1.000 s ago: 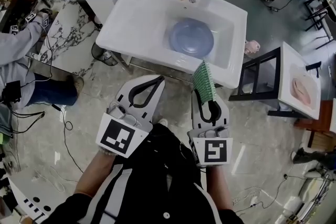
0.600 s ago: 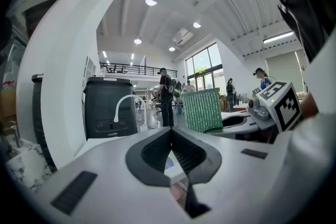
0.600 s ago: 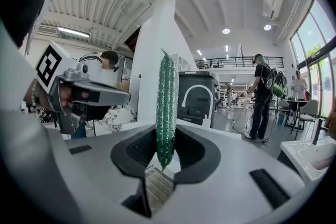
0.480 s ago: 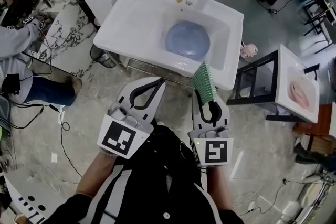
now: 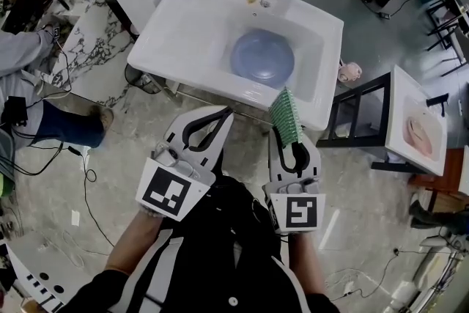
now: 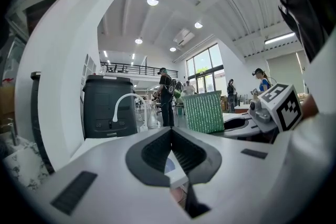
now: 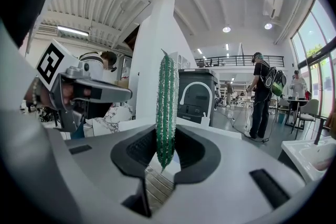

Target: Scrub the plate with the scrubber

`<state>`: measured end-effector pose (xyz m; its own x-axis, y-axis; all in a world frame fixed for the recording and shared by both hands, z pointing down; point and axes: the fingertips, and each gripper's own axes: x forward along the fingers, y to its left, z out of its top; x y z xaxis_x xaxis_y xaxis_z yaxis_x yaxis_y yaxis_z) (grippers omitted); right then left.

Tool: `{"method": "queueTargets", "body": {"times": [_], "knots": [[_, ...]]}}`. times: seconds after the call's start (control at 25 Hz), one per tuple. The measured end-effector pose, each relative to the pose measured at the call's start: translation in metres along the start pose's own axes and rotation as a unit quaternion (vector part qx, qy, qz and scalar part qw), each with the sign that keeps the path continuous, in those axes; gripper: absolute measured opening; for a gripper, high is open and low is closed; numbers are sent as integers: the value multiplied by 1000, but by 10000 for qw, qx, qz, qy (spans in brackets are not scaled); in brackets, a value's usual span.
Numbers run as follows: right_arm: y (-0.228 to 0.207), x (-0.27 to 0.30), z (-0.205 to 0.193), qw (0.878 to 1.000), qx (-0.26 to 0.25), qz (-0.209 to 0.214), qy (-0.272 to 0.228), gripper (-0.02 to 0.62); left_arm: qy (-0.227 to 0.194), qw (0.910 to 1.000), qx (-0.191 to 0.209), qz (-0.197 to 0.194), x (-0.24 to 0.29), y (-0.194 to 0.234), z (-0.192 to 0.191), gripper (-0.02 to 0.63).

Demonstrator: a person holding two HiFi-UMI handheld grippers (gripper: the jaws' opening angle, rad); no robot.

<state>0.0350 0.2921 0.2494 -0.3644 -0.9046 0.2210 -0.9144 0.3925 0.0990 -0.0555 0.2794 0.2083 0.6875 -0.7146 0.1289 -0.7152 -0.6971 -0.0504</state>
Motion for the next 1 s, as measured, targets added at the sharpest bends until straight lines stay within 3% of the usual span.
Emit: {"method": "queueTargets", "body": {"times": [0.44, 0.64, 1.0], "knots": [[-50, 71, -2, 9984, 202, -442, 277, 92, 89, 9988, -24, -475, 81, 47, -3, 0], [-68, 116, 5, 9985, 157, -507, 151, 92, 156, 9966, -48, -808, 126, 73, -3, 0], [-105, 178, 1, 9946, 441, -759, 560, 92, 341, 9933, -191, -1090, 189, 120, -10, 0]]}}
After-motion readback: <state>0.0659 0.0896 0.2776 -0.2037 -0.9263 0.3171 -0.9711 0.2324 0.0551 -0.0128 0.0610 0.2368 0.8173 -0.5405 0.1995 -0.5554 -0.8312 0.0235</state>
